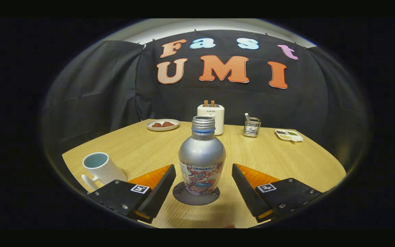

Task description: Take the bottle from table, then pour the juice into the cup, finally place the bottle on the coaster

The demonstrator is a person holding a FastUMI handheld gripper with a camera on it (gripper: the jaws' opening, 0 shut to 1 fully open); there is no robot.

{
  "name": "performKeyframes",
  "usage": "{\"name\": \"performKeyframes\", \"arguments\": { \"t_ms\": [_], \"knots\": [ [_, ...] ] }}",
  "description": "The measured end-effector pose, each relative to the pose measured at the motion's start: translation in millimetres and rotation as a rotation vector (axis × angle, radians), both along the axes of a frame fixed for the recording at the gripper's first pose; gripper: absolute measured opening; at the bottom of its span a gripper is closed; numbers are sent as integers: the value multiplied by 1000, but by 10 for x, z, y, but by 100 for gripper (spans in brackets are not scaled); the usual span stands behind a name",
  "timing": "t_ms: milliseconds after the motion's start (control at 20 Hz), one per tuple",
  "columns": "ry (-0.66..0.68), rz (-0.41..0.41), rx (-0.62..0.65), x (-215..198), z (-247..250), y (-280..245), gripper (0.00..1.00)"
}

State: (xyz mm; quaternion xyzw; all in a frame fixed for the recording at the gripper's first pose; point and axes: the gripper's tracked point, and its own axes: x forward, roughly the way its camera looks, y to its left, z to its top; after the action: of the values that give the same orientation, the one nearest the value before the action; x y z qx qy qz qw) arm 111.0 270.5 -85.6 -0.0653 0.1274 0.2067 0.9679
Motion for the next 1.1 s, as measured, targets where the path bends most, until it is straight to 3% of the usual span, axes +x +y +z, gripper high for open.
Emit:
{"name": "performKeyframes", "arguments": {
  "t_ms": [650,1100],
  "knots": [
    [-168,-38,50,-680,957,-456,98],
    [-202,-133,92,-981,1087,-1005,98]
  ]
}}
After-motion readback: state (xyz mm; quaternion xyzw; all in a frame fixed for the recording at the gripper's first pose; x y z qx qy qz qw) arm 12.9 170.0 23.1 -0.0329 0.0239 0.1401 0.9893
